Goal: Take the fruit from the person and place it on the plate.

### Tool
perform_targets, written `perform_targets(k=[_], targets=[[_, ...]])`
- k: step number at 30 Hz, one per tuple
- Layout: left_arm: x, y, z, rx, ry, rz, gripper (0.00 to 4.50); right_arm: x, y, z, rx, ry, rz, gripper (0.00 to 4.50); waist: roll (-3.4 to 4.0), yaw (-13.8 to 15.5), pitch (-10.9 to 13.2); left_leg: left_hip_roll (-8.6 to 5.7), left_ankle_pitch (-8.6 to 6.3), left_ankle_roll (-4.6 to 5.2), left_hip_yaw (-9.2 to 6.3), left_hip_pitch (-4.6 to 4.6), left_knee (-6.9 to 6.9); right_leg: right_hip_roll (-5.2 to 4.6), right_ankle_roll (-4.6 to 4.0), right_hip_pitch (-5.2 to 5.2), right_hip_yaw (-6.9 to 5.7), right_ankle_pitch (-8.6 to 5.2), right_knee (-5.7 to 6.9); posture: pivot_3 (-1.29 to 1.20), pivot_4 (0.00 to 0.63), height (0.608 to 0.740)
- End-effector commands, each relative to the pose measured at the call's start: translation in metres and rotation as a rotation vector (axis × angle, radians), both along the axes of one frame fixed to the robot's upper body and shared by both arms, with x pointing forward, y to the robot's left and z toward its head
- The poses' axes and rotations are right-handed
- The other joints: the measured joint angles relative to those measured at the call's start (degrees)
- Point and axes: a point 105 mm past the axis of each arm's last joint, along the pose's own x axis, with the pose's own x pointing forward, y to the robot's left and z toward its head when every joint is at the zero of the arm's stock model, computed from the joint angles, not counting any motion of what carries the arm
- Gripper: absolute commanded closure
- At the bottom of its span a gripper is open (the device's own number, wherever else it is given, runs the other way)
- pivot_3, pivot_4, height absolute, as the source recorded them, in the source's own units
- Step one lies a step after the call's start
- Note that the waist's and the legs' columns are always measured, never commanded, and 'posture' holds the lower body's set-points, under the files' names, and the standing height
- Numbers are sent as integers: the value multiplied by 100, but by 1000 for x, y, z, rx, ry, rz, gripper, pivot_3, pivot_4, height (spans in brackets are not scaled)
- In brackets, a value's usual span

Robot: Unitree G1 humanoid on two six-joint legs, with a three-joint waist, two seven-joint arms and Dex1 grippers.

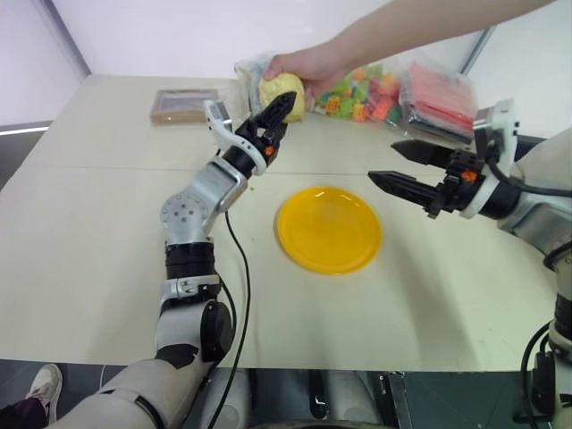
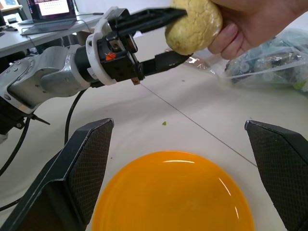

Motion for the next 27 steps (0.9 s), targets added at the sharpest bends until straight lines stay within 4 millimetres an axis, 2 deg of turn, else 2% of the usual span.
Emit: perform_targets(k=[1,7,11,14,17,20,27], targets=[[-1,2,14,-10,-48,9,2648,-5,-2,14,-3,-70,-8,0,0,0,0,0,0,0,0,0,0,0,0,0,0,0,0,0,150,731],[0,5,13,6,-50,14,2649,-6,-3,15,-3,-67,-7,0,0,-1,0,0,0,0,0,0,-1,0,0,0,0,0,0,0,150,731],[-1,8,5,117,-60,14,2649,-10,-5,12,-26,-51,-3,0,0,-4,0,1,0,0,-1,0,-2,1,0,0,0,0,0,0,150,731],[-13,7,-2,314,-160,-22,2649,-13,-10,10,-68,-50,-12,0,0,-8,0,1,0,0,0,0,-3,2,0,-1,0,0,-1,0,150,731],[-26,8,-20,573,-244,-76,2649,-18,-18,12,-97,-55,-35,0,1,-8,0,1,0,0,1,0,-8,2,0,-3,0,0,-3,0,150,731],[-38,7,-32,829,-403,-122,2649,-24,-21,8,-144,-49,-38,0,2,-1,-1,2,0,-1,1,1,-8,2,-1,-3,0,0,-3,0,150,731],[-57,-16,-42,994,-643,-346,2649,-34,-26,-4,-185,-31,-80,0,2,10,-1,1,0,0,4,-2,-8,-2,-3,0,-1,-1,-12,0,150,731]])
